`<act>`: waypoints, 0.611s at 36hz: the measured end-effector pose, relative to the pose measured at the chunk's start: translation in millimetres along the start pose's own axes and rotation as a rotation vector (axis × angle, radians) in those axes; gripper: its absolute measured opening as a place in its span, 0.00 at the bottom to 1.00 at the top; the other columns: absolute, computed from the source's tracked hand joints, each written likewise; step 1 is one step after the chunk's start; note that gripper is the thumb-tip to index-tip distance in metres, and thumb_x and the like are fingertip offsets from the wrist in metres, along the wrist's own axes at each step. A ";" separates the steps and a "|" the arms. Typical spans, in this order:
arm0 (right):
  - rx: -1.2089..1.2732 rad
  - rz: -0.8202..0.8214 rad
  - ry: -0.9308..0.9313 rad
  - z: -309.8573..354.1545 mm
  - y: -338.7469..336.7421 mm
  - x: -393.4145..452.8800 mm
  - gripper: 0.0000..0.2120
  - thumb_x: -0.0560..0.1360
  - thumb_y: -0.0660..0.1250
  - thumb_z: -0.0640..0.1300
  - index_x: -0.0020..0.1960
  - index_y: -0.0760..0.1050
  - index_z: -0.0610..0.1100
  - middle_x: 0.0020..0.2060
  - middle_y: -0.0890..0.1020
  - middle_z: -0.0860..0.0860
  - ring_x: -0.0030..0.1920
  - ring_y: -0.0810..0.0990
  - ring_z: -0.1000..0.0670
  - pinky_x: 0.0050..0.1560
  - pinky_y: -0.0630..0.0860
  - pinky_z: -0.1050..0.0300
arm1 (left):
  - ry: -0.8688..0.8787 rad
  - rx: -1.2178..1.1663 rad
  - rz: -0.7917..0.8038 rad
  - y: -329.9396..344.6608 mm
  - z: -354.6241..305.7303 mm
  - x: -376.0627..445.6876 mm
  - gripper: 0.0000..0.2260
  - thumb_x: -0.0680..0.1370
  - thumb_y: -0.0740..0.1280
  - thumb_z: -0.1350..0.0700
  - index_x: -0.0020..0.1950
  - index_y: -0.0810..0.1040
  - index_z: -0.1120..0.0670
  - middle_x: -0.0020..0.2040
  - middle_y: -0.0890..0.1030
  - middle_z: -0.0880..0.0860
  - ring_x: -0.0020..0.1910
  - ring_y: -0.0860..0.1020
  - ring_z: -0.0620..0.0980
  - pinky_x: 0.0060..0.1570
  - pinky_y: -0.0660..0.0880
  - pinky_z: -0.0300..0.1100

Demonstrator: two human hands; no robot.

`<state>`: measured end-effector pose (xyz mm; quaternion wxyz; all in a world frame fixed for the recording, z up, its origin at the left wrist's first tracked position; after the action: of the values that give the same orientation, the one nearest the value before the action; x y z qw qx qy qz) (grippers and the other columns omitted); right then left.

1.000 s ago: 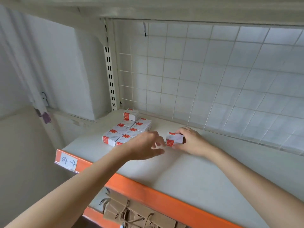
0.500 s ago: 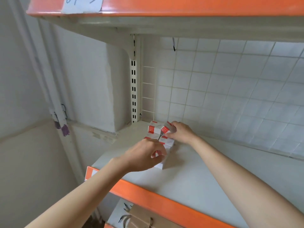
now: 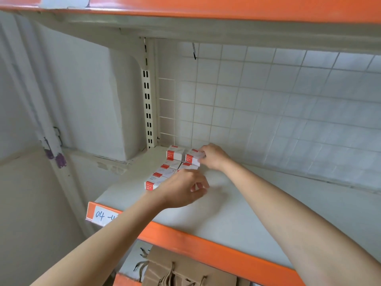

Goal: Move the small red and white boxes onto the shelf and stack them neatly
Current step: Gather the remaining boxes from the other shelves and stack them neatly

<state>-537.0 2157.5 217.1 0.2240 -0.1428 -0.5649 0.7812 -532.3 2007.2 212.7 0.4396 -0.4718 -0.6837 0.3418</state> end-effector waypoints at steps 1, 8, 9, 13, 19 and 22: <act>-0.003 0.017 -0.010 0.9 -0.4 -1.9 0.16 0.77 0.63 0.44 0.62 0.72 0.39 0.61 0.74 0.40 0.61 0.73 0.41 0.56 0.69 0.56 | -0.021 0.007 -0.018 -1.2 -1.1 -1.7 0.08 0.77 0.65 0.56 0.53 0.81 0.56 0.46 0.80 0.52 0.42 0.78 0.49 0.42 0.70 0.37; 0.073 0.047 -0.070 -8.0 -11.6 -26.3 0.20 0.77 0.64 0.43 0.68 0.68 0.41 0.65 0.74 0.44 0.64 0.72 0.44 0.57 0.68 0.59 | -0.093 0.073 0.003 1.8 -15.6 -13.2 0.08 0.78 0.65 0.55 0.54 0.81 0.55 0.47 0.81 0.52 0.42 0.78 0.48 0.44 0.73 0.40; 0.080 0.052 -0.082 -13.4 -14.4 -33.6 0.20 0.77 0.64 0.42 0.68 0.68 0.41 0.65 0.74 0.44 0.63 0.73 0.44 0.58 0.68 0.59 | -0.102 0.079 0.007 2.4 -19.7 -12.9 0.08 0.78 0.65 0.55 0.54 0.81 0.55 0.47 0.81 0.52 0.41 0.77 0.47 0.44 0.74 0.41; 0.045 0.100 -0.090 -50.2 -27.4 -69.0 0.25 0.76 0.64 0.41 0.72 0.63 0.43 0.68 0.71 0.44 0.66 0.72 0.46 0.64 0.66 0.58 | -0.091 0.124 0.059 12.9 -46.0 -4.2 0.09 0.78 0.65 0.55 0.55 0.80 0.54 0.48 0.81 0.51 0.42 0.78 0.47 0.45 0.73 0.40; -0.188 0.104 -0.079 -134.2 -59.9 -140.6 0.23 0.77 0.61 0.44 0.71 0.63 0.44 0.68 0.69 0.46 0.66 0.69 0.46 0.65 0.66 0.54 | 0.017 0.175 0.135 49.7 -117.5 30.4 0.09 0.78 0.64 0.52 0.56 0.79 0.52 0.51 0.80 0.50 0.46 0.76 0.47 0.47 0.71 0.39; -0.212 0.068 -0.018 -179.3 -79.2 -187.5 0.21 0.77 0.60 0.44 0.70 0.64 0.45 0.67 0.69 0.47 0.66 0.69 0.46 0.65 0.67 0.53 | 0.104 0.188 0.166 76.3 -164.0 52.8 0.10 0.78 0.63 0.51 0.57 0.79 0.51 0.51 0.80 0.49 0.49 0.76 0.48 0.46 0.69 0.38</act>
<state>-275.7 2229.0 229.0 0.1757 -0.1776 -0.6413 0.7255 -363.4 2090.2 222.4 0.4871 -0.5004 -0.5834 0.4147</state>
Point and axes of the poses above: each hand's wrist, its own x-axis towards the middle knuckle, its own y-axis out of the palm, z = x × y, the point moved 4 cm from there along x, towards the middle knuckle
